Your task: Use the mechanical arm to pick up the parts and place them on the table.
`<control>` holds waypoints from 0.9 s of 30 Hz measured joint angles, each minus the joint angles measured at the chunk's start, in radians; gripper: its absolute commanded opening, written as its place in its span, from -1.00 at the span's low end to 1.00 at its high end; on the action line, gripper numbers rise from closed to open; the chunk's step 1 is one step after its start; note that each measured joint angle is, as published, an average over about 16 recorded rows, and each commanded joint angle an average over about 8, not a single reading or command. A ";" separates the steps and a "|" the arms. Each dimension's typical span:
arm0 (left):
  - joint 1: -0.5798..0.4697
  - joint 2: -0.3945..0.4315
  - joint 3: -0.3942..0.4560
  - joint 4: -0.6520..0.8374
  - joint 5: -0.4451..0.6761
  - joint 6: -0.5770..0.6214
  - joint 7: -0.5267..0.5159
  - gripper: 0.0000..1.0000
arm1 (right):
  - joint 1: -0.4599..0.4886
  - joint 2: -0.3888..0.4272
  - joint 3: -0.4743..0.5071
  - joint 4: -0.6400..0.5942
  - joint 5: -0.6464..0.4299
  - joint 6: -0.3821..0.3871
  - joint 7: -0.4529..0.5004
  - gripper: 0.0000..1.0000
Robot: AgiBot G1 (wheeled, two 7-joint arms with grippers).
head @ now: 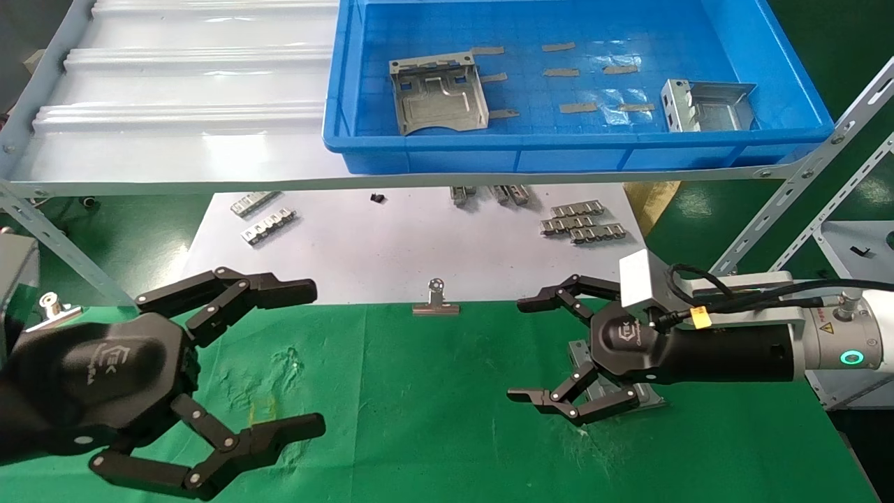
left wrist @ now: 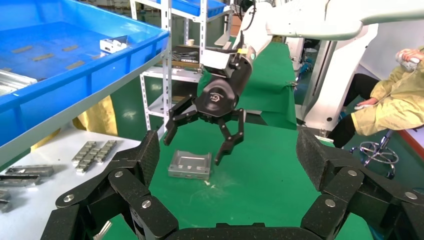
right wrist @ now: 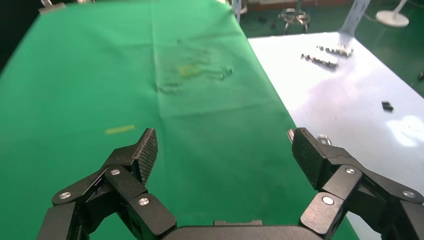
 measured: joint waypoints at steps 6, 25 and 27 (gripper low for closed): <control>0.000 0.000 0.000 0.000 0.000 0.000 0.000 1.00 | -0.076 0.038 0.093 0.118 0.028 0.011 0.069 1.00; 0.000 0.000 0.000 0.000 0.000 0.000 0.000 1.00 | -0.318 0.160 0.386 0.492 0.117 0.045 0.289 1.00; 0.000 0.000 0.000 0.000 0.000 0.000 0.000 1.00 | -0.344 0.172 0.417 0.531 0.127 0.048 0.312 1.00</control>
